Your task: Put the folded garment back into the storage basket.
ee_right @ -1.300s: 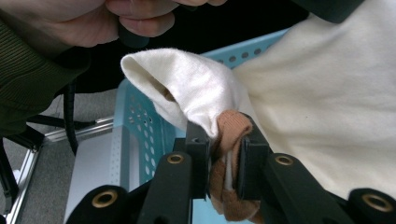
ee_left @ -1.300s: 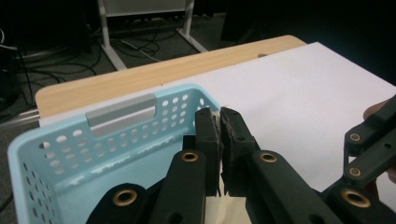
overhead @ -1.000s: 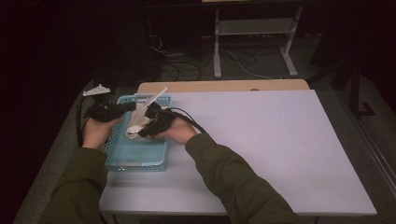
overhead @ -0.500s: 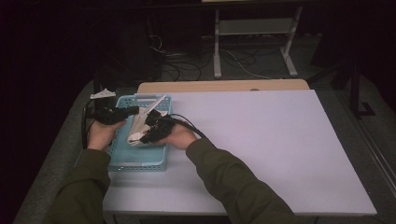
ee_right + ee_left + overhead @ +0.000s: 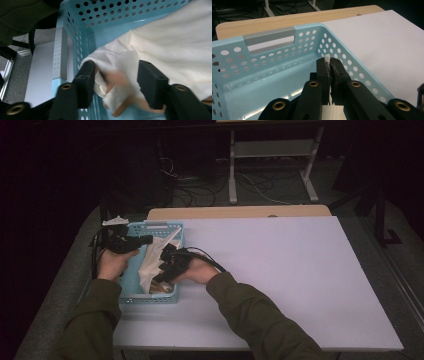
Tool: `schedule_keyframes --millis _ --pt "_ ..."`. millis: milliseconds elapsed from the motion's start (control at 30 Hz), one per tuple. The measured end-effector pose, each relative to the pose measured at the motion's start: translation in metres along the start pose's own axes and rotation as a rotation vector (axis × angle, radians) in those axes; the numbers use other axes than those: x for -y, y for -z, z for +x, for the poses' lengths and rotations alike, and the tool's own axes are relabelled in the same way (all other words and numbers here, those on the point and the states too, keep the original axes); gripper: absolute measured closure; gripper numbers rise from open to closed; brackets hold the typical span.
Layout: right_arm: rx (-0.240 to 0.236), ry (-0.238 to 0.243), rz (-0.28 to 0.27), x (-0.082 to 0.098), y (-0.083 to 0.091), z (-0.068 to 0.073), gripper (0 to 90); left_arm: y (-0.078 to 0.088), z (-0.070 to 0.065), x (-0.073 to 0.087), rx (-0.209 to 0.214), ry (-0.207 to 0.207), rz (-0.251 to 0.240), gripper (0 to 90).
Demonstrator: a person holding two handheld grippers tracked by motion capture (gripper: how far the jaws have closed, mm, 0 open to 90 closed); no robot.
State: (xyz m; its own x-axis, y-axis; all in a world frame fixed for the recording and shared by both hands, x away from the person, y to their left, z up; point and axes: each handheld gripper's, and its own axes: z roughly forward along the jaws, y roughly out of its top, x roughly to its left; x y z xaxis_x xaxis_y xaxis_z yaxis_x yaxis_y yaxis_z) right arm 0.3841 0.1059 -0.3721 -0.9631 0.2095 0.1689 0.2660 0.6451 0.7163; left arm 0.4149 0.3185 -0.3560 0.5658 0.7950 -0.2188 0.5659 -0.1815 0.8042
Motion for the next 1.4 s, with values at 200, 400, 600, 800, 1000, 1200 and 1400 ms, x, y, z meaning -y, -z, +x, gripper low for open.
schedule_keyframes --millis 200,400,600,800,1000,1200,1400 --pt "0.017 -0.028 -0.054 0.001 0.017 -0.005 34.6 -0.003 -0.001 -0.001 -0.002 0.006 -0.003 85.9" --pt "0.046 -0.067 -0.085 0.004 0.035 -0.012 26.8 -0.006 0.002 -0.004 -0.032 0.015 0.003 85.7" --pt "0.083 -0.101 -0.111 0.015 0.053 -0.021 24.2 -0.012 0.007 -0.007 -0.101 0.013 0.026 84.1" --pt "0.111 -0.126 -0.121 0.026 0.069 -0.026 22.7 -0.013 0.017 -0.006 -0.16 0.023 0.044 77.9" --pt "0.148 -0.156 -0.125 0.038 0.082 -0.032 20.8 -0.006 0.02 -0.006 -0.197 0.047 0.04 54.3" --pt "0.176 -0.176 -0.142 0.053 0.095 -0.039 17.9 -0.001 0.013 -0.006 -0.147 0.044 0.038 36.4" --pt "0.207 -0.197 -0.142 0.064 0.106 -0.044 14.4 0.002 -0.004 -0.009 -0.085 -0.002 0.021 27.6"
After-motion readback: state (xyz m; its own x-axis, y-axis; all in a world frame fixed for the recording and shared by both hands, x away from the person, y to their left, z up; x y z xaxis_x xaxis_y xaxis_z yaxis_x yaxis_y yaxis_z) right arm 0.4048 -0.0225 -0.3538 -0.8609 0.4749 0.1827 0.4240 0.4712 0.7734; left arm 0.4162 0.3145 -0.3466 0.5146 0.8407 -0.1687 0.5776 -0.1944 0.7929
